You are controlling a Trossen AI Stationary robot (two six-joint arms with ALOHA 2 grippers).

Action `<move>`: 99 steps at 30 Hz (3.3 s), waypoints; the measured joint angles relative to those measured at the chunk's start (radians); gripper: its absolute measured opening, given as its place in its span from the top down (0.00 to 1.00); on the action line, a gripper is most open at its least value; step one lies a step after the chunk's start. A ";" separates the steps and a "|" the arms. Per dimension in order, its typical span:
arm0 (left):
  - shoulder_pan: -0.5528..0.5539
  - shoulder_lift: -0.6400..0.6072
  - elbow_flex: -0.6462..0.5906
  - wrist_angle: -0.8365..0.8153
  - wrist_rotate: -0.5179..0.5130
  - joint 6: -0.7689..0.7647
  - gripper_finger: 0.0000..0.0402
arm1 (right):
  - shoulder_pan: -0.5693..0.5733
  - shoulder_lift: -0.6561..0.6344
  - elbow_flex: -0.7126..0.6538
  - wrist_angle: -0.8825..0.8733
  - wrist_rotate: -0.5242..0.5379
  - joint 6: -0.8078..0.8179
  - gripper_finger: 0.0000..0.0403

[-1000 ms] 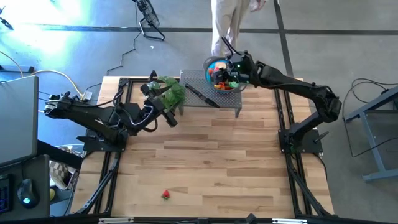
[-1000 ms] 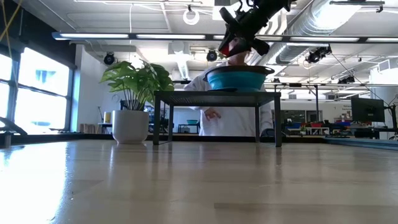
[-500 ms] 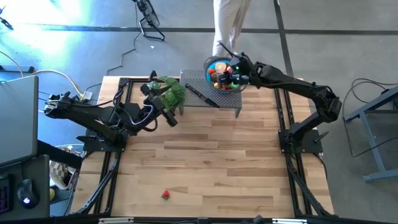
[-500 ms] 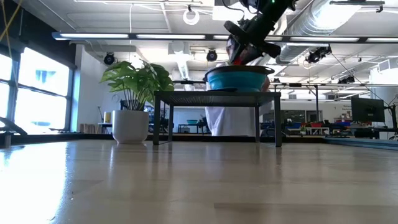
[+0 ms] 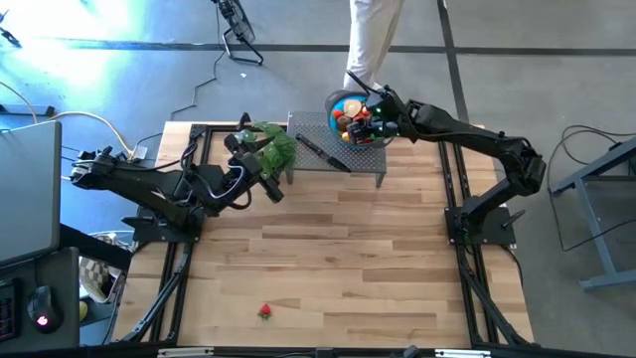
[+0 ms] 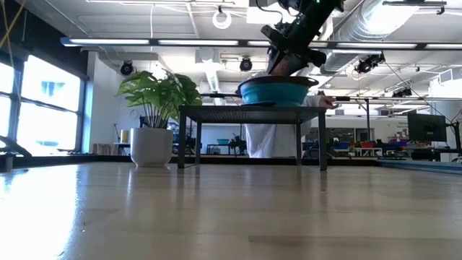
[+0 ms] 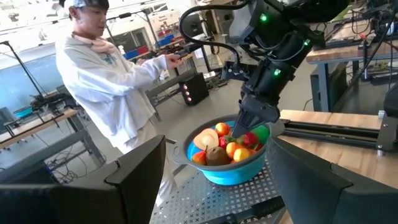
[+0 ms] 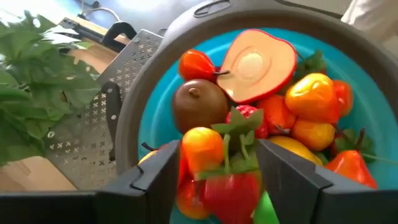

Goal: Pick & Place Fruit
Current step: Put the red strawberry in the blue bowl on the shelf

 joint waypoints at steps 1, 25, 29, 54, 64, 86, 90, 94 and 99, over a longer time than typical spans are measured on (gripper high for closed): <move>0.000 0.000 0.000 0.000 0.000 -0.001 0.32 | 0.000 -0.004 0.000 0.003 -0.001 -0.008 0.48; 0.000 0.000 0.000 0.000 0.031 -0.059 0.32 | 0.142 -0.188 0.000 0.289 -0.308 -0.095 0.62; -0.001 0.000 0.000 -0.001 0.068 -0.105 0.34 | 0.176 -0.188 0.000 0.333 -0.350 -0.096 0.72; -0.001 0.000 0.000 -0.084 0.335 -0.392 0.72 | 0.411 -0.188 0.000 0.422 -0.340 -0.146 0.94; -0.001 0.001 0.000 -0.227 0.557 -0.647 0.72 | 0.409 -0.188 0.000 0.399 -0.339 -0.146 0.94; -0.075 0.030 -0.001 -0.325 0.799 -1.105 0.72 | 0.396 -0.187 0.000 0.383 -0.339 -0.243 0.94; -0.185 0.043 0.000 -0.359 0.741 -1.196 0.72 | 0.396 -0.187 0.000 0.384 -0.339 -0.243 0.94; -0.315 0.055 0.000 -0.396 0.654 -1.298 0.72 | 0.396 -0.187 0.000 0.383 -0.339 -0.243 0.94; -0.483 0.086 -0.001 -0.438 0.521 -1.466 0.72 | 0.396 -0.171 0.000 0.381 -0.339 -0.235 0.94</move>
